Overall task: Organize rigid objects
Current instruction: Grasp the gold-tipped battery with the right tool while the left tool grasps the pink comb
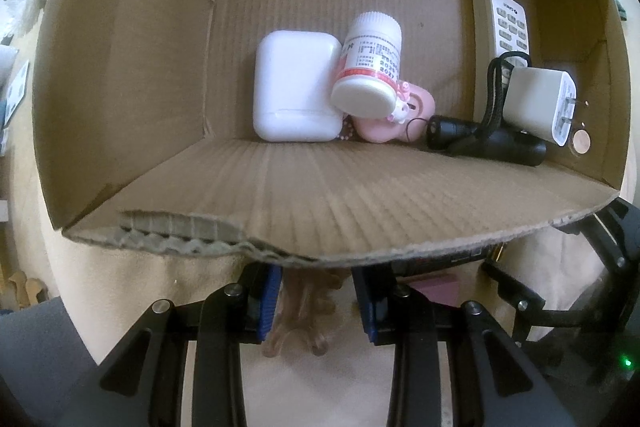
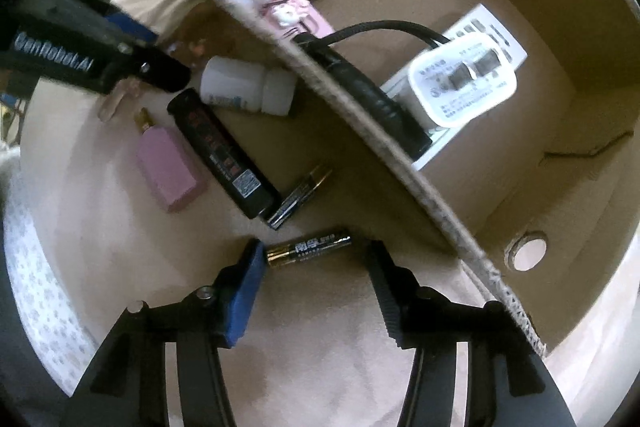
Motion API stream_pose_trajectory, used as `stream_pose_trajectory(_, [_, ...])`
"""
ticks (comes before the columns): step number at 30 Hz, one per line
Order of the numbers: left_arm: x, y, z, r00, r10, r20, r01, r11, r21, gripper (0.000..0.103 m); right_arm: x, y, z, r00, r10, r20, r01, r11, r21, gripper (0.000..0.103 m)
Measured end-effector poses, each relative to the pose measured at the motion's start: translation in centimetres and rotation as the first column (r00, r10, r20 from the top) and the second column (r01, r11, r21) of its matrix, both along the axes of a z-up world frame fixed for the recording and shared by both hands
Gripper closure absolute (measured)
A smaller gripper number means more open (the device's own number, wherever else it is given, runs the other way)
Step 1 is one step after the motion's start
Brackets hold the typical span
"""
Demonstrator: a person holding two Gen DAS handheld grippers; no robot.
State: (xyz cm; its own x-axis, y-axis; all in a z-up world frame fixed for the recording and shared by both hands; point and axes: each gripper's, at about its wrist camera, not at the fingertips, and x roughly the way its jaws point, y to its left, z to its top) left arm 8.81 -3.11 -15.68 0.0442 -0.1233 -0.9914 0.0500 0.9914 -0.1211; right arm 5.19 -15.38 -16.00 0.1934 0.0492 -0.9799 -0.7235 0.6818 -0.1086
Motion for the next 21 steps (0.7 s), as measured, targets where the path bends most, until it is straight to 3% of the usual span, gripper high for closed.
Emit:
stream_pose_trajectory(7, [-0.4,-0.2,-0.3,1.000,-0.002,0.000,0.002,1.000,0.003,0.072,-0.8,0.4,0.0,0.994,0.109,-0.011,-0.109,0.994,0.001,0.048])
stream_pose_trajectory(14, [-0.3,-0.9,-0.9,1.000,-0.006,0.002,0.006,1.000,0.015,0.072,-1.8,0.8,0.4,0.990,0.137,0.024,-0.137,0.990,0.025,0.048])
stream_pose_trajectory(21, [-0.3,-1.3,-1.1,1.000,-0.010,0.004,0.010,1.000,0.015,0.072,-3.0,1.4,0.1,0.975,0.210,0.069,-0.211,0.977,0.014,0.059])
